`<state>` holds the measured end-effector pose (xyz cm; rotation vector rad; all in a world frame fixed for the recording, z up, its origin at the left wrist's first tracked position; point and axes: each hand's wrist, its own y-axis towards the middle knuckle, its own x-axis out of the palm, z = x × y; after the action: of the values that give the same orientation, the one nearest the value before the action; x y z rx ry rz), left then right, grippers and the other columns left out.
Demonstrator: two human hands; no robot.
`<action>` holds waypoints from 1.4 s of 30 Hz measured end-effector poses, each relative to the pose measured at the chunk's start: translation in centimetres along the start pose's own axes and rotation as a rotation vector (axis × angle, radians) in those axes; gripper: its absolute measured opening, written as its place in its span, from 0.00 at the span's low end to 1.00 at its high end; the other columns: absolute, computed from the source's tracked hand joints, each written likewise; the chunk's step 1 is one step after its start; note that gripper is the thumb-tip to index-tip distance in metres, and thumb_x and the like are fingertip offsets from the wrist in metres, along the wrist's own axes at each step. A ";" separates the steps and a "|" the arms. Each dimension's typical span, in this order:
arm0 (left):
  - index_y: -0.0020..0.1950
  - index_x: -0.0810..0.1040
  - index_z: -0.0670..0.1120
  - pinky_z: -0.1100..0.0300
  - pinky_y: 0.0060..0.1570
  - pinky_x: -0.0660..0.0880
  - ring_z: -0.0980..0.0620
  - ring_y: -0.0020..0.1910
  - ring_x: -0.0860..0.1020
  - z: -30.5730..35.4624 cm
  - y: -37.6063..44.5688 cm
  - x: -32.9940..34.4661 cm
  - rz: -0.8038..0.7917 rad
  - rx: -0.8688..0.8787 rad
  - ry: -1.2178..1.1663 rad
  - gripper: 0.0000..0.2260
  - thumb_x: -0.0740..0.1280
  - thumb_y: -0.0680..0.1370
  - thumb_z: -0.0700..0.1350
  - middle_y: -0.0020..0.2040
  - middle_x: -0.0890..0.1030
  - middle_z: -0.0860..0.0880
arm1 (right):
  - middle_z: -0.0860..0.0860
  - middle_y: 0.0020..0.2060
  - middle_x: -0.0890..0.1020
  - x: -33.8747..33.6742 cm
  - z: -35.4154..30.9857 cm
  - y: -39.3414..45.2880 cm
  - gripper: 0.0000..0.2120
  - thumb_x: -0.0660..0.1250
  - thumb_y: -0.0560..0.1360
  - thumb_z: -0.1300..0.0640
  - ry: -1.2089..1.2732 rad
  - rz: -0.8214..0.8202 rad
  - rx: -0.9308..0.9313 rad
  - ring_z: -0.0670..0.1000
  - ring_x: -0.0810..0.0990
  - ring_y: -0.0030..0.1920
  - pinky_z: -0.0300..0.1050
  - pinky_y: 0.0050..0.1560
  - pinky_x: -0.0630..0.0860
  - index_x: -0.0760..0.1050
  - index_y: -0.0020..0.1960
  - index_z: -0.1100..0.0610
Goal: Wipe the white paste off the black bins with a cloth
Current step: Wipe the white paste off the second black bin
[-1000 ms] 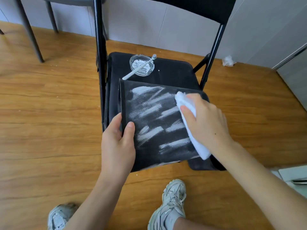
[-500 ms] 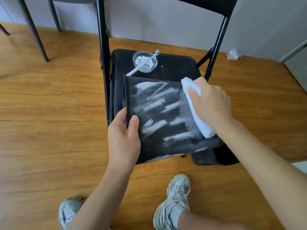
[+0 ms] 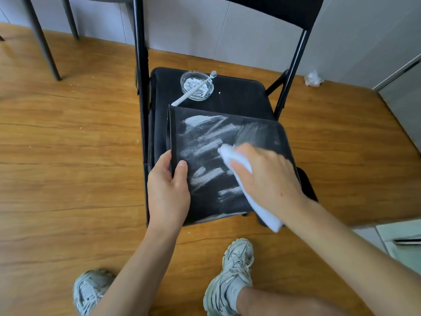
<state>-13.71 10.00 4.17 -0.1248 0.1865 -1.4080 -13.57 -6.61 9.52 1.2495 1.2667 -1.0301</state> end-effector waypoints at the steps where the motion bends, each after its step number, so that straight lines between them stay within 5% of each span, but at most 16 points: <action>1: 0.69 0.72 0.38 0.45 0.60 0.76 0.50 0.56 0.81 0.1 0.0 0.0 0.002 -0.009 -0.004 0.17 0.60 0.83 0.44 0.55 0.83 0.45 | 0.49 0.45 0.79 -0.1 -0.1 -0.6 0.13 0.56 0.80 0.49 0.019 -0.031 -0.036 0.54 0.76 0.39 0.44 0.37 0.65 0.73 0.60 0.52; 3: 0.70 0.71 0.39 0.47 0.62 0.76 0.51 0.60 0.79 0.3 0.0 0.0 -0.003 -0.003 0.016 0.18 0.59 0.82 0.45 0.59 0.82 0.46 | 0.51 0.43 0.80 0.0 1.0 1.7 0.13 0.55 0.81 0.49 -0.040 0.015 -0.015 0.56 0.78 0.40 0.45 0.36 0.66 0.73 0.59 0.53; 6: 0.66 0.74 0.37 0.55 0.55 0.78 0.56 0.49 0.81 0.3 0.2 0.0 0.009 0.017 0.011 0.14 0.59 0.83 0.41 0.50 0.84 0.47 | 0.52 0.39 0.77 0.2 1.6 5.3 0.12 0.55 0.81 0.51 -0.122 0.082 0.114 0.59 0.77 0.41 0.46 0.36 0.65 0.72 0.55 0.57; 11: 0.70 0.71 0.40 0.44 0.62 0.75 0.47 0.62 0.78 0.1 -0.6 -0.6 0.031 -0.044 0.027 0.20 0.60 0.81 0.49 0.61 0.81 0.45 | 0.51 0.43 0.80 0.7 -1.4 -1.0 0.10 0.58 0.80 0.50 0.008 -0.016 -0.048 0.57 0.77 0.39 0.46 0.35 0.64 0.74 0.54 0.54; 17: 0.69 0.72 0.38 0.51 0.62 0.76 0.52 0.58 0.80 0.9 0.1 0.2 0.034 -0.034 0.025 0.17 0.60 0.83 0.43 0.57 0.83 0.46 | 0.56 0.42 0.80 0.5 0.2 4.8 0.11 0.56 0.80 0.52 -0.067 0.109 0.094 0.62 0.77 0.42 0.48 0.36 0.66 0.72 0.53 0.58; 22: 0.69 0.72 0.39 0.40 0.63 0.74 0.43 0.63 0.77 0.4 0.0 -0.1 0.023 -0.050 0.029 0.19 0.60 0.81 0.46 0.60 0.81 0.42 | 0.50 0.40 0.79 0.6 -1.4 -0.2 0.10 0.58 0.80 0.51 -0.011 -0.001 -0.084 0.54 0.75 0.35 0.46 0.35 0.70 0.74 0.54 0.55; 27: 0.63 0.74 0.35 0.43 0.61 0.75 0.43 0.57 0.80 0.9 0.3 0.2 0.027 -0.039 0.018 0.15 0.60 0.82 0.43 0.53 0.82 0.39 | 0.55 0.41 0.79 0.2 -0.1 5.4 0.10 0.55 0.80 0.53 -0.101 0.100 0.092 0.58 0.75 0.38 0.46 0.36 0.64 0.72 0.52 0.57; 32: 0.67 0.73 0.39 0.43 0.59 0.77 0.43 0.59 0.79 0.3 -0.2 -0.1 0.001 -0.034 0.050 0.16 0.60 0.82 0.46 0.57 0.81 0.39 | 0.50 0.40 0.79 0.2 -2.2 -0.5 0.09 0.58 0.80 0.51 -0.067 -0.060 -0.146 0.57 0.78 0.36 0.45 0.33 0.66 0.73 0.53 0.54; 37: 0.54 0.77 0.37 0.57 0.43 0.75 0.52 0.38 0.76 0.5 0.3 0.3 0.012 0.015 0.030 0.10 0.59 0.82 0.41 0.40 0.79 0.38 | 0.53 0.39 0.77 0.3 -0.3 6.1 0.09 0.56 0.80 0.52 -0.132 0.094 0.061 0.61 0.78 0.41 0.46 0.35 0.63 0.70 0.50 0.57; 40: 0.63 0.73 0.34 0.37 0.59 0.74 0.35 0.59 0.77 0.4 -0.1 0.2 0.002 0.008 0.056 0.17 0.60 0.81 0.46 0.56 0.79 0.33 | 0.53 0.40 0.80 0.9 -1.8 2.7 0.09 0.59 0.80 0.52 -0.052 0.100 -0.061 0.58 0.79 0.38 0.46 0.34 0.68 0.73 0.53 0.57; 42: 0.63 0.73 0.33 0.37 0.55 0.74 0.31 0.57 0.75 0.0 0.0 0.3 -0.001 0.000 0.066 0.15 0.60 0.82 0.43 0.53 0.79 0.31 | 0.51 0.41 0.81 1.0 -2.5 0.0 0.11 0.61 0.79 0.50 0.027 0.034 -0.162 0.55 0.80 0.36 0.47 0.33 0.75 0.75 0.55 0.56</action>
<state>-13.68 9.75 4.12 -0.0785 0.2412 -1.4145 -13.72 -4.00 8.82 1.1600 1.3181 -0.8705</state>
